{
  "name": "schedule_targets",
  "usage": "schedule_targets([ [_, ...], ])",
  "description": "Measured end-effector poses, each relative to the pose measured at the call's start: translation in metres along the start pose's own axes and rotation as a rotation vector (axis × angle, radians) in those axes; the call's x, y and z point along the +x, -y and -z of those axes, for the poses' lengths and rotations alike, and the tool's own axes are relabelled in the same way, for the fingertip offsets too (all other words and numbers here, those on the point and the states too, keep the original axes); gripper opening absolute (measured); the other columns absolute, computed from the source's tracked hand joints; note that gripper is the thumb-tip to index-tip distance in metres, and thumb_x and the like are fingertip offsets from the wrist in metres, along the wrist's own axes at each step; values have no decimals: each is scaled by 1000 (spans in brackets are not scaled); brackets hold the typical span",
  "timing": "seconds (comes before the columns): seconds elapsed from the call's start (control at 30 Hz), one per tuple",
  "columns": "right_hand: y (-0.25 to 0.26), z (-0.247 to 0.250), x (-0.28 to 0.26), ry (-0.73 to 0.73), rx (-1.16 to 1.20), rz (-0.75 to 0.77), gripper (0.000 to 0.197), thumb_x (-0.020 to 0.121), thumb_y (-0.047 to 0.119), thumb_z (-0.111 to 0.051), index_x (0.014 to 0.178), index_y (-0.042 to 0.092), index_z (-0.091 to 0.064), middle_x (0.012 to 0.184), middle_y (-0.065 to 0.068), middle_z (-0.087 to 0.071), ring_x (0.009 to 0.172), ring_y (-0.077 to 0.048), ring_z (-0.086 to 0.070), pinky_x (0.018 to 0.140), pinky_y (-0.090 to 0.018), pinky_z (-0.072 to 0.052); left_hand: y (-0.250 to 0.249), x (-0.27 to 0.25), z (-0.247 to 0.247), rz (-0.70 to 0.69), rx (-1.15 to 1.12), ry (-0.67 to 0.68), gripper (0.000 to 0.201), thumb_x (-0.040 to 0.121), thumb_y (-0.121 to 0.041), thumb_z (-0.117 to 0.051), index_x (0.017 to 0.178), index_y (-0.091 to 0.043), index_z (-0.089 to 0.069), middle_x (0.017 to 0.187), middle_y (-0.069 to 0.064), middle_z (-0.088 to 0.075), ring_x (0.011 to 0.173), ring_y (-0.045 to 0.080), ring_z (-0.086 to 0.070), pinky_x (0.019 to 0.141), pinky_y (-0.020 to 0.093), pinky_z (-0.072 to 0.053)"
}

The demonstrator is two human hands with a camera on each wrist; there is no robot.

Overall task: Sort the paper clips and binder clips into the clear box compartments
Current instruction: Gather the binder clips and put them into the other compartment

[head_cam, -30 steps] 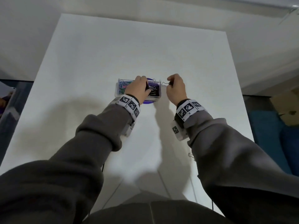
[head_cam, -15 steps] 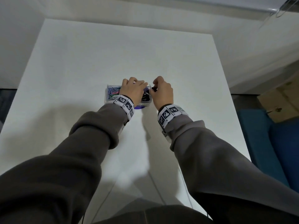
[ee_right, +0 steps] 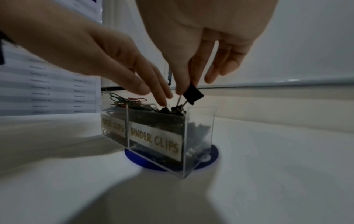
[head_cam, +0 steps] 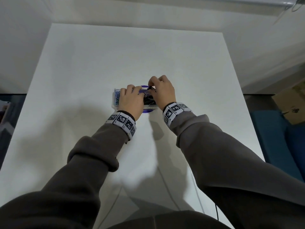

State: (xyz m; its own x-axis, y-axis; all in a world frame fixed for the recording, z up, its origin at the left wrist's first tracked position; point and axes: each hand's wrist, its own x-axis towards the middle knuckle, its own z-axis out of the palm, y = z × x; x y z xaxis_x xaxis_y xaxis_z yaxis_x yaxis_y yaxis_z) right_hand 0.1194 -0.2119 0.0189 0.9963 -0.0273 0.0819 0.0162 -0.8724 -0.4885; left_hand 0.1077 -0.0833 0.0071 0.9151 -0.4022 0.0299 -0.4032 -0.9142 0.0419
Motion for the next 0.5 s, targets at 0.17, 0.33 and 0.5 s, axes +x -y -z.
schedule_targets([
  [0.17,-14,-4,-12,43,8,-64,23,88,8,-47,103,11,-64,123,-20,-53,120,-36,-45,93,-37,-39,-1,-16,2,-9,-90,-61,29,86,-9,-46,108,-17,-64,131,1,-51,122,28,-37,93,39,-22],
  [0.33,-31,17,-39,10,89,22,42,84,-5,-39,121,5,-55,115,-8,-67,128,-33,-38,99,-42,-38,-24,-44,2,-46,-120,-74,24,80,-7,-54,97,-17,-68,121,2,-59,115,31,-47,86,36,-18],
  [0.5,-69,59,-100,-168,229,-228,36,83,-2,-41,106,13,-64,107,-10,-67,103,-24,-56,89,-30,-43,-67,-82,-2,-176,-234,59,26,86,-12,-50,105,-21,-65,129,-1,-53,121,27,-41,90,34,-18],
])
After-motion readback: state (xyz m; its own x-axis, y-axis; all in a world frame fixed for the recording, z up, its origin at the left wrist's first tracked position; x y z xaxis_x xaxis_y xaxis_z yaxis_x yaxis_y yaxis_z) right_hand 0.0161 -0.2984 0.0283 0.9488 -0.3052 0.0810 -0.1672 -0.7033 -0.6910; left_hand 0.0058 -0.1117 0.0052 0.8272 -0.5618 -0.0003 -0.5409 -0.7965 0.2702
